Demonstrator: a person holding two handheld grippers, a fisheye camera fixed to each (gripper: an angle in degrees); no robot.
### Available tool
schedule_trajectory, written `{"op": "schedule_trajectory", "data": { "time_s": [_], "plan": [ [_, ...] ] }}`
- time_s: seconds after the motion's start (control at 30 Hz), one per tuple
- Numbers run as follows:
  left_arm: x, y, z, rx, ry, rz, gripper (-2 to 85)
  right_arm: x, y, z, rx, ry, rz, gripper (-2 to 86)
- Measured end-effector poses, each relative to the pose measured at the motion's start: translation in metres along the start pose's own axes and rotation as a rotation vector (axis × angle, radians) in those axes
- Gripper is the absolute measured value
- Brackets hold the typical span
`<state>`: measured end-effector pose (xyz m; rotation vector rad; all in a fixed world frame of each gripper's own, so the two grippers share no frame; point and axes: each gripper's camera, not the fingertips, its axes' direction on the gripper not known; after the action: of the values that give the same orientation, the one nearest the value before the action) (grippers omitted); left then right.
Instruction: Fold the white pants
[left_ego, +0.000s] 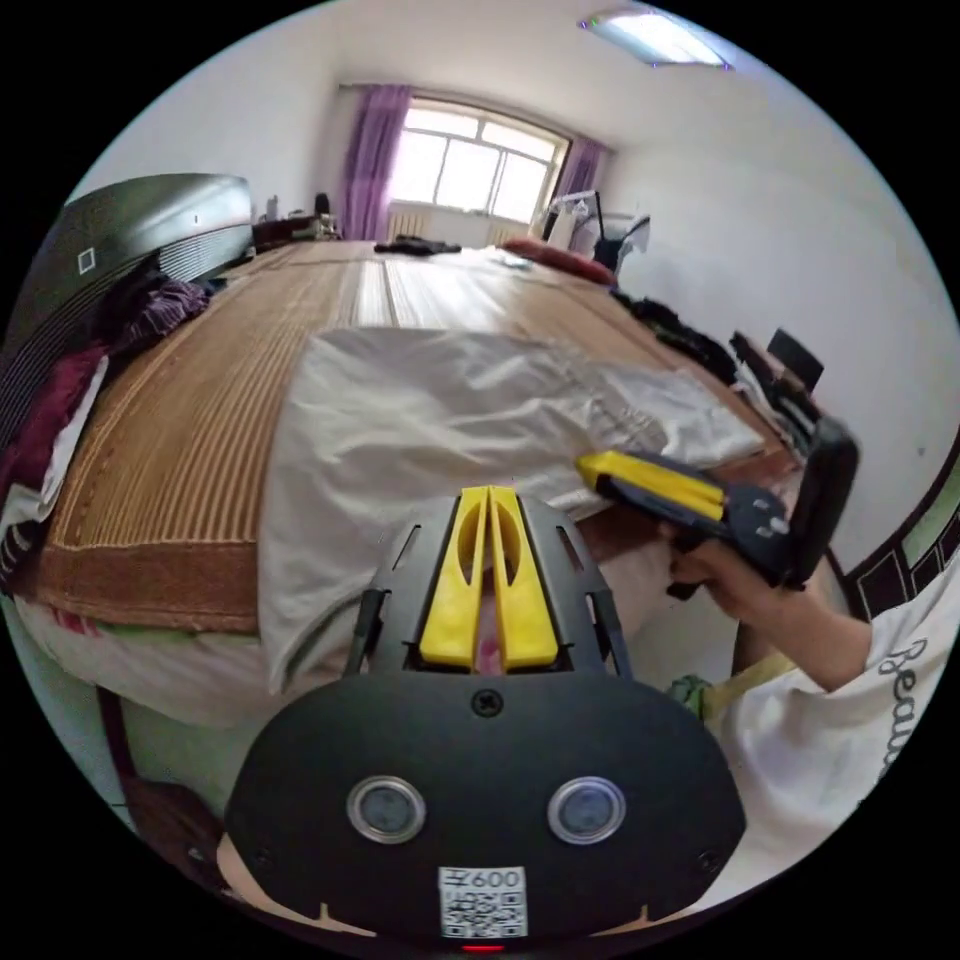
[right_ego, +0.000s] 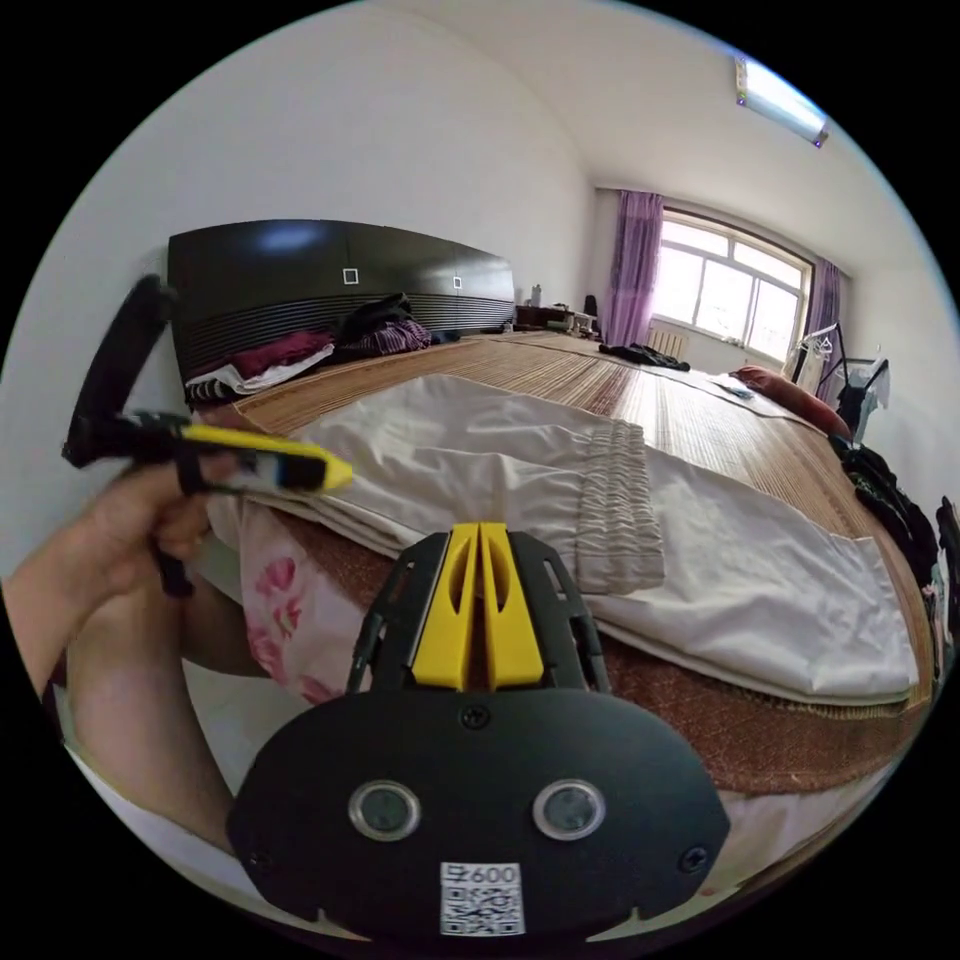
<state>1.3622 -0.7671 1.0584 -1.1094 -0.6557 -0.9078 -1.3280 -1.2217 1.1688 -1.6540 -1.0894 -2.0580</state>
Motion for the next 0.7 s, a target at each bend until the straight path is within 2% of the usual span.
{"op": "schedule_trajectory", "data": {
  "time_s": [0.07, 0.13, 0.23, 0.27, 0.3, 0.37, 0.4, 0.43, 0.5, 0.53, 0.57, 0.6, 0.7],
  "plan": [
    [0.005, 0.036, 0.028, 0.105, -0.123, 0.087, 0.1, 0.009, -0.011, -0.014, -0.002, -0.056, 0.054, -0.9],
    [0.011, 0.049, 0.041, 0.124, -0.221, 0.135, 0.1, 0.017, -0.019, -0.031, 0.015, -0.057, 0.106, -0.8],
    [0.029, 0.039, 0.063, 0.0, -0.41, 0.231, 0.1, 0.024, -0.03, -0.058, 0.094, -0.019, 0.041, -0.8],
    [0.038, 0.031, 0.067, -0.016, -0.459, 0.257, 0.2, 0.028, -0.04, -0.052, -0.011, -0.007, 0.012, -0.8],
    [0.042, 0.029, 0.068, 0.012, -0.458, 0.271, 0.2, 0.031, -0.044, -0.047, -0.068, -0.024, -0.001, -0.8],
    [0.051, 0.022, 0.069, 0.168, -0.317, 0.277, 0.1, 0.051, -0.057, -0.06, -0.037, -0.115, 0.082, -0.7],
    [0.05, 0.02, 0.073, 0.185, -0.27, 0.263, 0.1, 0.055, -0.06, -0.064, -0.029, -0.129, 0.107, -0.6],
    [0.048, 0.017, 0.09, 0.168, -0.198, 0.253, 0.1, 0.063, -0.064, -0.075, -0.006, -0.138, 0.136, -0.5],
    [0.046, 0.015, 0.133, 0.018, -0.154, 0.265, 0.2, 0.076, -0.066, -0.098, 0.062, -0.112, 0.166, 0.1],
    [0.045, 0.022, 0.156, -0.022, -0.19, 0.264, 0.2, 0.089, -0.066, -0.115, 0.101, -0.07, 0.212, 0.6],
    [0.046, 0.037, 0.159, 0.062, -0.236, 0.305, 0.2, 0.105, -0.068, -0.129, 0.109, -0.017, 0.252, 2.6],
    [0.046, 0.042, 0.163, 0.07, -0.253, 0.318, 0.2, 0.115, -0.069, -0.137, 0.106, 0.018, 0.263, 3.5],
    [0.043, 0.05, 0.175, 0.057, -0.307, 0.372, 0.1, 0.177, -0.07, -0.176, 0.058, 0.294, 0.383, 8.7]
  ]
}}
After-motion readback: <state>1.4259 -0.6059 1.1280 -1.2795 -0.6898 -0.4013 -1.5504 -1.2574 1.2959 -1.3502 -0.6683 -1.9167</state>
